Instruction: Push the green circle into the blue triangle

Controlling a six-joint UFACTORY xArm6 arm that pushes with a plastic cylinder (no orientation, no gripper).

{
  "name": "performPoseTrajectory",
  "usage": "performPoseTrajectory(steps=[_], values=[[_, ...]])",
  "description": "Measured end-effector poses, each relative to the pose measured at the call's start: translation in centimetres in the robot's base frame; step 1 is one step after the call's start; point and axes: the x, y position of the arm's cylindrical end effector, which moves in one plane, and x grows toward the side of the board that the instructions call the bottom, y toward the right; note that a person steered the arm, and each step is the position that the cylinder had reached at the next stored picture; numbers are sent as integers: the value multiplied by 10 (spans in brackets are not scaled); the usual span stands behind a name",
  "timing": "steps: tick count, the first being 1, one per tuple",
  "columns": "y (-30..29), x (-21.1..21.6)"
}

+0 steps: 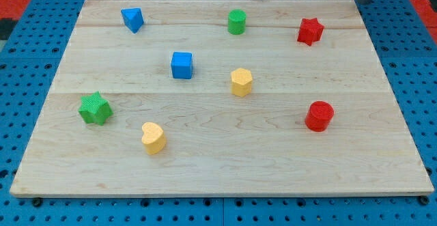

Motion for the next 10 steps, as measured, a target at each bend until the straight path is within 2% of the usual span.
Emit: performPoseTrajectory(steps=[1,3,4,5,7,9,10], values=[[11,49],[-75,117],[-138,128],[-191,127],[-193,127],[-177,79],[-180,78]])
